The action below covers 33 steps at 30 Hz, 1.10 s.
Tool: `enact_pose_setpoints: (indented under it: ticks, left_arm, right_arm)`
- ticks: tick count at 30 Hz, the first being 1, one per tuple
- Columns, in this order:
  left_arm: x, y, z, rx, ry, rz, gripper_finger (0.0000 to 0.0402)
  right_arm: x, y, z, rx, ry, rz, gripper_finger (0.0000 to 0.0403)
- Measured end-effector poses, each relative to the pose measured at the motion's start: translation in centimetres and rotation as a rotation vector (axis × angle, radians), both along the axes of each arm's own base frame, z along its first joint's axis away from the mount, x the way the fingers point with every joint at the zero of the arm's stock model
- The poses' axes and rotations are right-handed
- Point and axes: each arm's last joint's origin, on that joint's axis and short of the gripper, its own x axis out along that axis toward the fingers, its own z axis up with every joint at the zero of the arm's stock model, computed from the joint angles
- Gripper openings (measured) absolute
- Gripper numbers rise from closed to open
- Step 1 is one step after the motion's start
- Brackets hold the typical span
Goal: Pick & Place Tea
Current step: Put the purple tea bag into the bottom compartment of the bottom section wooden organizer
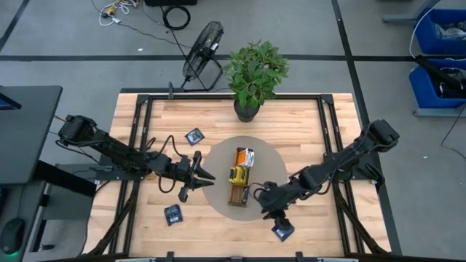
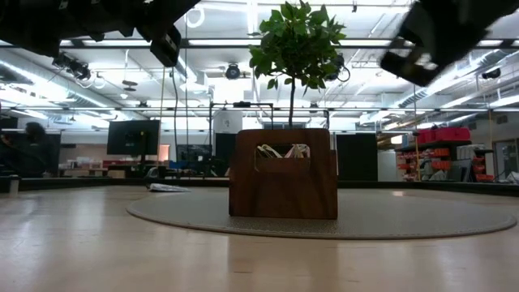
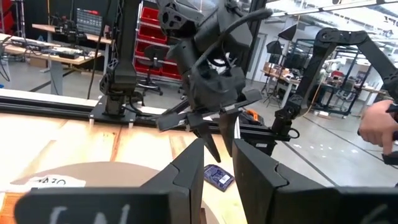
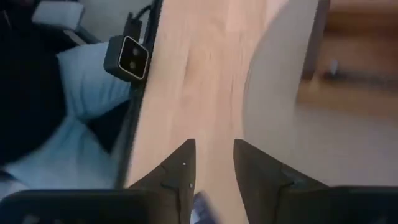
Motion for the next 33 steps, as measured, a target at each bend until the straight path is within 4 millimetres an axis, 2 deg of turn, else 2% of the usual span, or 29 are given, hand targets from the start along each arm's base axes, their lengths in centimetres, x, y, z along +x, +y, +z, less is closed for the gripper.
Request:
enact_pose_setpoints:
  ticks: [4, 7, 10, 13, 16, 18, 25, 33]
  left_arm:
    - [0.0, 0.1, 0.0, 0.003, -0.001, 0.019, 0.0087]
    - [0.0, 0.1, 0.0, 0.006, -0.002, 0.028, 0.0087]
    - [0.0, 0.1, 0.0, 0.008, 0.000, 0.028, 0.0087]
    - [0.0, 0.0, -0.1, 0.003, 0.015, 0.026, 0.0087]
    - [0.0, 0.0, -0.2, 0.004, 0.019, 0.026, 0.0087]
    - [0.0, 0.0, -0.2, 0.006, 0.021, 0.027, 0.0087]
    - [0.1, 0.0, -0.4, 0.020, 0.032, 0.028, 0.0087]
    - [0.1, 0.0, -0.5, 0.044, 0.032, 0.030, 0.0087]
  right_arm:
    - [-1.0, 0.4, -0.5, 0.048, 0.156, -0.162, 0.0117]
    - [-1.4, 1.0, -0.5, 0.075, 0.183, -0.221, 0.0116]
    - [-2.2, 1.5, -0.7, 0.128, 0.294, -0.263, 0.0113]
    - [-3.6, 1.6, -1.5, 0.022, 0.391, -0.302, 0.0102]
    - [-4.0, 1.1, -1.7, -0.102, 0.360, -0.355, 0.0087]
    - [-4.0, 0.9, -1.8, -0.122, 0.343, -0.401, 0.0076]
    - [-3.6, 1.0, -1.6, -0.032, 0.353, -0.496, 0.0063]
    - [-5.4, 2.9, -2.4, 0.002, 0.460, -0.569, 0.0063]
